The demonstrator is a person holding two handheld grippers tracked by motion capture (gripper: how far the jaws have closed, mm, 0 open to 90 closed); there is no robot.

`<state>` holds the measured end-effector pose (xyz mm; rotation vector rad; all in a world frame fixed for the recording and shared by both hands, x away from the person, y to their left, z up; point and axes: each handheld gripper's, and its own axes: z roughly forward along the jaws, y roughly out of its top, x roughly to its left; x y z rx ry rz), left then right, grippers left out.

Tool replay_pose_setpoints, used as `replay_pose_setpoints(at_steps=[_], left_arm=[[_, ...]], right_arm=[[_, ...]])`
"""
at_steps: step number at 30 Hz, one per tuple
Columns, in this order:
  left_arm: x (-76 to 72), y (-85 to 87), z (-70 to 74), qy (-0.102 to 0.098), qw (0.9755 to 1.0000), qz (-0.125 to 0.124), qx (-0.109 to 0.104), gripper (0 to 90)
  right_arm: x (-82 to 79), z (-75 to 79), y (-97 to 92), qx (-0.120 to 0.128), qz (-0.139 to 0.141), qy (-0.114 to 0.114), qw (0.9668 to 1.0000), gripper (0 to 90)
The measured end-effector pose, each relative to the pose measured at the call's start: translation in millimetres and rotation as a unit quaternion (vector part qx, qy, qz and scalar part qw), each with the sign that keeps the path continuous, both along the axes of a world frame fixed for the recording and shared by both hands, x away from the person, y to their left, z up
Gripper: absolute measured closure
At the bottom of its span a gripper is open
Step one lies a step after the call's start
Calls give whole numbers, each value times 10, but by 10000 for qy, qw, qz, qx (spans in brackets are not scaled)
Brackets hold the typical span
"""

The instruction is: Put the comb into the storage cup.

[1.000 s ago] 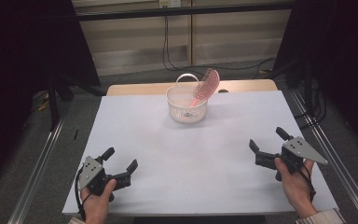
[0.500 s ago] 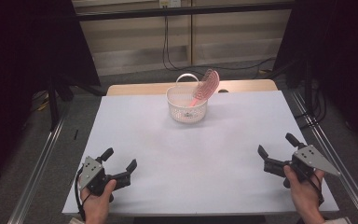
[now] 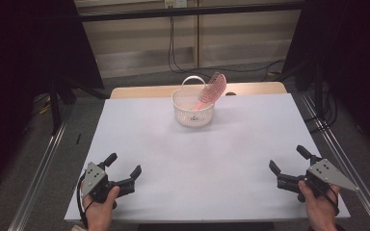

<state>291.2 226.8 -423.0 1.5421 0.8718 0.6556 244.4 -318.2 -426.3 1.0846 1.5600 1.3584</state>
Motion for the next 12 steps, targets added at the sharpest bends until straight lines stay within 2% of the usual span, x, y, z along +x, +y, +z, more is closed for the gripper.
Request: replay_pose_setpoints(at_steps=[6, 12], left_arm=[[22, -19, -9, 56, 10000, -58, -24, 41], [33, -11, -8, 68, 10000, -58, -35, 41]], right_arm=[[49, -5, 31, 74, 58, -92, 9999, 0], [77, -10, 39, 73, 67, -61, 9999, 0]])
